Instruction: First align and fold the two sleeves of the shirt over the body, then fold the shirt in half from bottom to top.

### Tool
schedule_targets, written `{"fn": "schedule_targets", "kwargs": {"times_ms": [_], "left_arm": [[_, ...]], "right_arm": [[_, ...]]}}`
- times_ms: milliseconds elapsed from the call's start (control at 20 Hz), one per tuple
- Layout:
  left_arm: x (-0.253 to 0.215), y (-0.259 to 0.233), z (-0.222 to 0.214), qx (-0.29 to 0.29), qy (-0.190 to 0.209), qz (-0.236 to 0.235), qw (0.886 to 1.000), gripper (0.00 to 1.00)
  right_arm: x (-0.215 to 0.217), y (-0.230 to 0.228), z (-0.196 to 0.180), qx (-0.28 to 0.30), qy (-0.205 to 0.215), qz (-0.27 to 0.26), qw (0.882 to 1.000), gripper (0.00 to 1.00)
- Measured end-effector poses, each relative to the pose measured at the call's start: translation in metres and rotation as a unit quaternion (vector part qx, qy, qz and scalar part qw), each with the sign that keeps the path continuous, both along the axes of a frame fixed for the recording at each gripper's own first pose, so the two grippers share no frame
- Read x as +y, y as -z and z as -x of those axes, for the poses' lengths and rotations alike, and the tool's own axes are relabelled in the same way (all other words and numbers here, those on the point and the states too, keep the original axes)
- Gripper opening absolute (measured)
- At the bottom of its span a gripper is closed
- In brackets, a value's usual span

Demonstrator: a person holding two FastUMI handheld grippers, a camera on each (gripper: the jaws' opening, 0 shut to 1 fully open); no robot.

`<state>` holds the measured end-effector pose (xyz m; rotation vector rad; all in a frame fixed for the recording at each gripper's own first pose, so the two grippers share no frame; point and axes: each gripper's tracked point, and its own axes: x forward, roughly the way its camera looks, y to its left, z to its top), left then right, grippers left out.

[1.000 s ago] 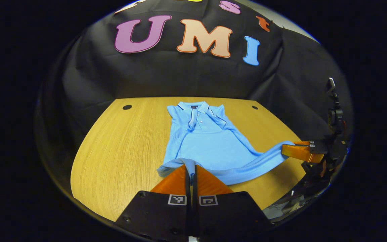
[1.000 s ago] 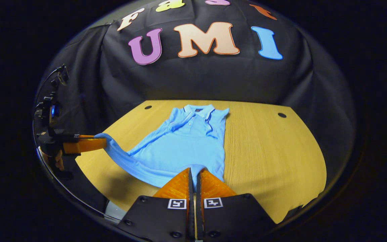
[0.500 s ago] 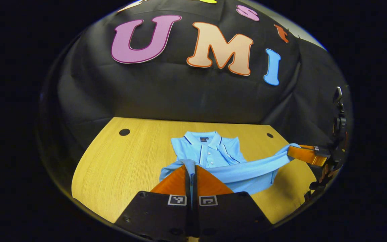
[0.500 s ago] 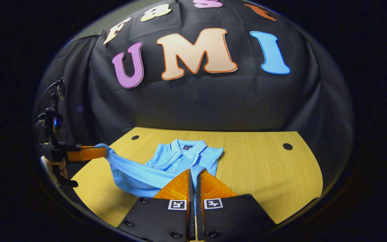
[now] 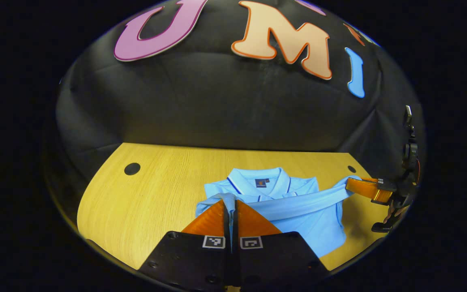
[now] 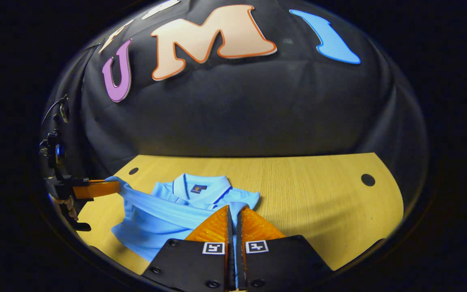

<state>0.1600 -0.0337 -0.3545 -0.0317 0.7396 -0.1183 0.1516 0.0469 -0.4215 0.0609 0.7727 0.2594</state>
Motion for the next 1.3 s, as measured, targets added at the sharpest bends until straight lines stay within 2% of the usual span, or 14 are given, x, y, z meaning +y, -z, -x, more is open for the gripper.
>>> {"fn": "schedule_targets", "kwargs": {"times_ms": [100,150,250,300,400,450,550,600,650,750,900,1050,1300], "left_arm": [[0.009,0.025,-0.003,0.019,-0.018,-0.014,1.000,0.00],[0.017,0.034,-0.003,0.026,-0.031,-0.029,0.999,0.00],[0.021,0.035,0.005,0.033,-0.043,-0.034,0.998,0.04],[0.016,0.023,0.008,0.023,-0.040,-0.030,0.999,0.21],[0.016,-0.003,0.018,-0.014,-0.026,-0.046,0.999,0.72],[0.016,-0.033,0.028,-0.040,-0.019,-0.057,0.997,0.97],[0.012,-0.088,0.046,-0.100,-0.008,-0.066,0.993,0.96],[0.010,-0.117,0.058,-0.128,-0.008,-0.062,0.990,0.95],[0.006,-0.146,0.070,-0.154,-0.006,-0.053,0.987,0.95],[0.010,-0.200,0.100,-0.203,-0.011,-0.053,0.978,0.94],[0.013,-0.269,0.147,-0.263,-0.010,-0.041,0.964,0.93],[0.020,-0.312,0.196,-0.288,-0.004,-0.042,0.957,0.94],[0.030,-0.366,0.277,-0.331,0.007,-0.020,0.943,0.94]], "right_arm": [[0.000,0.029,0.000,0.020,0.002,0.014,1.000,0.04],[-0.003,0.035,0.005,0.031,0.002,0.022,0.999,0.13],[-0.005,0.031,0.011,0.030,-0.003,0.031,0.999,0.48],[-0.007,0.015,0.012,0.012,-0.003,0.030,0.999,0.65],[-0.014,-0.031,0.017,-0.038,0.000,0.026,0.999,1.00],[-0.019,-0.062,0.022,-0.069,0.006,0.022,0.997,1.00],[-0.027,-0.134,0.039,-0.136,0.026,0.011,0.990,0.99],[-0.033,-0.168,0.053,-0.168,0.037,0.013,0.985,0.94],[-0.037,-0.204,0.068,-0.198,0.045,0.014,0.979,0.98],[-0.038,-0.269,0.106,-0.249,0.060,0.015,0.966,0.98],[-0.021,-0.348,0.177,-0.300,0.055,0.008,0.952,0.98],[0.002,-0.396,0.236,-0.318,0.050,-0.007,0.947,0.97],[0.013,-0.445,0.294,-0.358,0.055,0.002,0.932,0.99]]}}
